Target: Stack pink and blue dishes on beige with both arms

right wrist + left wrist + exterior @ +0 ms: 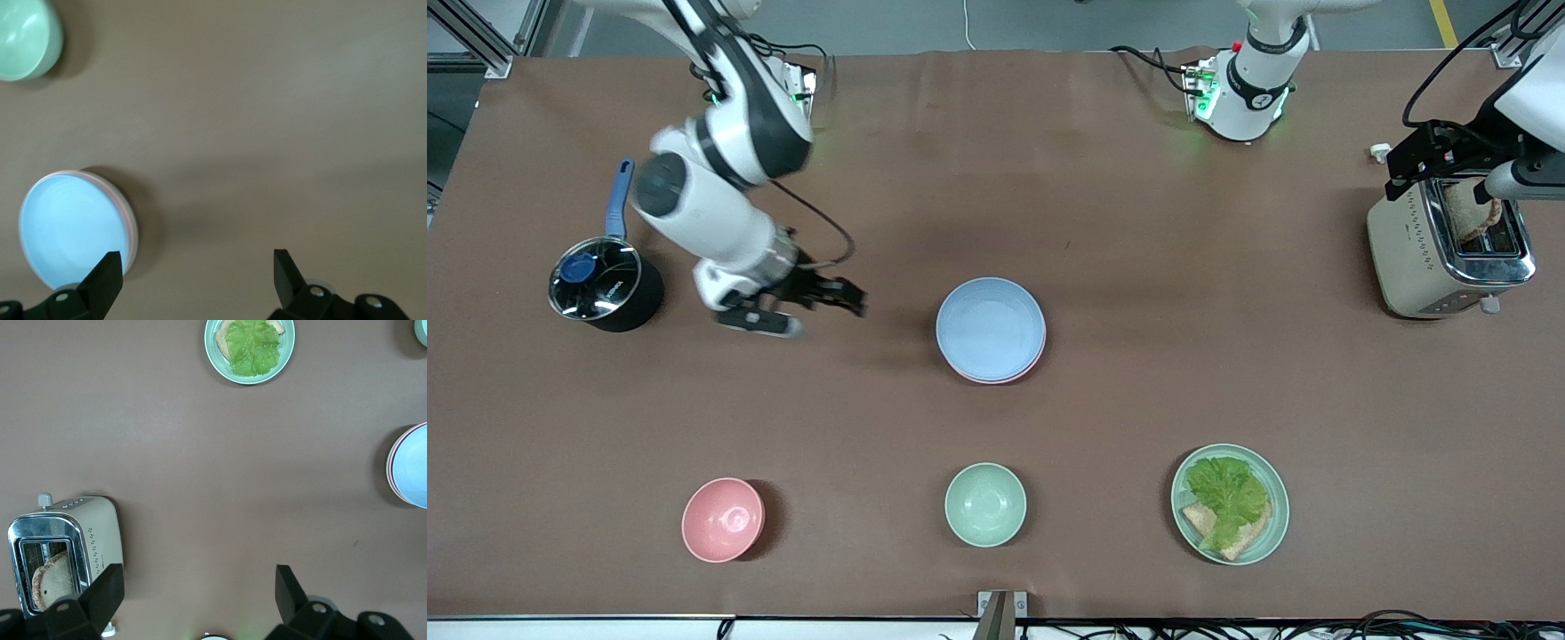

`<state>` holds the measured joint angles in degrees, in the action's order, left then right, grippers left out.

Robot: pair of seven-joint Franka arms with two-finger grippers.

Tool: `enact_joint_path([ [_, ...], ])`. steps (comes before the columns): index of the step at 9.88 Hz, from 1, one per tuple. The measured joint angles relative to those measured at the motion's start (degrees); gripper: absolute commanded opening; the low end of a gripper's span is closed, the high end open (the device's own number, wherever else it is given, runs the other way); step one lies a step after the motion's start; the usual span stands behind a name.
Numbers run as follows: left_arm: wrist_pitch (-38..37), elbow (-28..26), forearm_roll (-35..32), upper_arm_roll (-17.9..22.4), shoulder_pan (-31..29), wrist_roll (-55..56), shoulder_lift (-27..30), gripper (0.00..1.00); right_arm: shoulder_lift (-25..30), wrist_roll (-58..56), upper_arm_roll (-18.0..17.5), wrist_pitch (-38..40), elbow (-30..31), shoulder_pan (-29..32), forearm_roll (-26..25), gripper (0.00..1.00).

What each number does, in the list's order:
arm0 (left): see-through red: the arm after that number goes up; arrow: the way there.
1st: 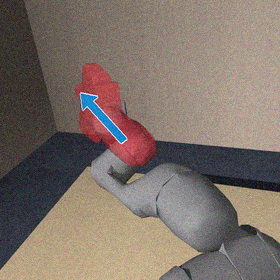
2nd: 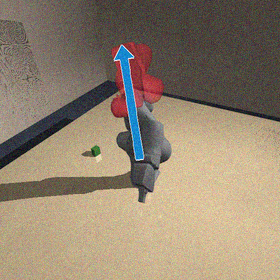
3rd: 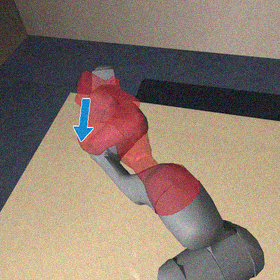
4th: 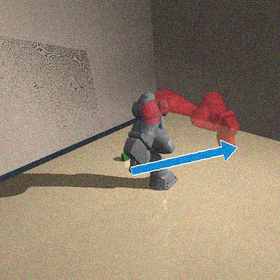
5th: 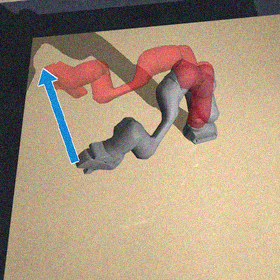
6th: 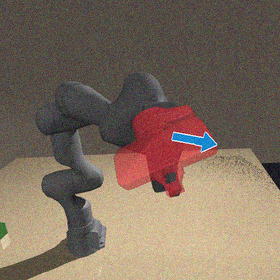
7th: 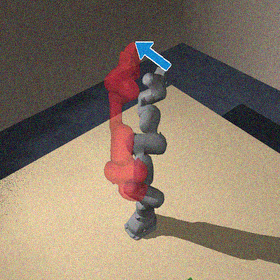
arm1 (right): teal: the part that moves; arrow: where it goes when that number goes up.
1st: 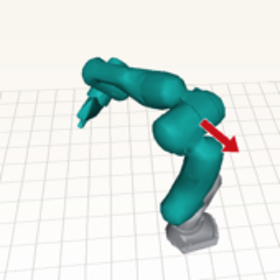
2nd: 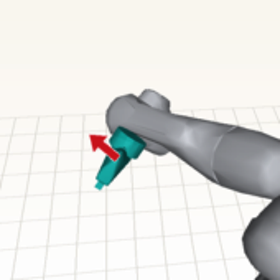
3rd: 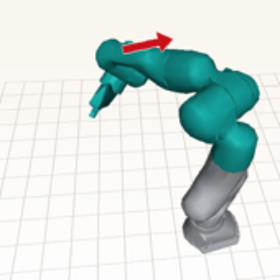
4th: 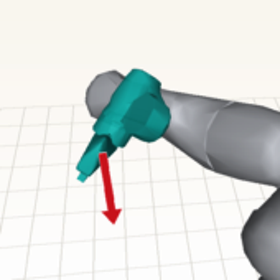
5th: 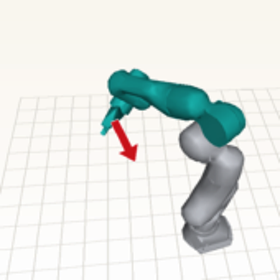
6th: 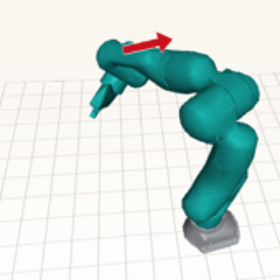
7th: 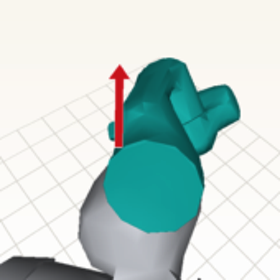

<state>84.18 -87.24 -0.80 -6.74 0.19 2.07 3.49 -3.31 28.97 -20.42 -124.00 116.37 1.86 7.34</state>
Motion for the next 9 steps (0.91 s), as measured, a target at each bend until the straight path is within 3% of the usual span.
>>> enact_joint_path([
  [2, 0.0, 1.0, 0.0, 0.0, 0.0, 0.0, -0.5, 1.00, 4.5, -2.9, 8.5, 11.6, -7.0, 0.3, -3.2, 1.00],
  [4, 0.0, 1.4, 0.0, 0.0, 0.0, 0.0, -0.9, 1.00, 4.7, -8.9, 14.8, 19.2, -15.2, 0.4, -4.2, 1.00],
  [9, 0.0, 1.7, 0.0, -0.2, 0.0, 0.0, -1.1, 1.00, 4.4, -20.9, 23.6, 36.1, -30.8, 0.5, -4.4, 1.00],
])
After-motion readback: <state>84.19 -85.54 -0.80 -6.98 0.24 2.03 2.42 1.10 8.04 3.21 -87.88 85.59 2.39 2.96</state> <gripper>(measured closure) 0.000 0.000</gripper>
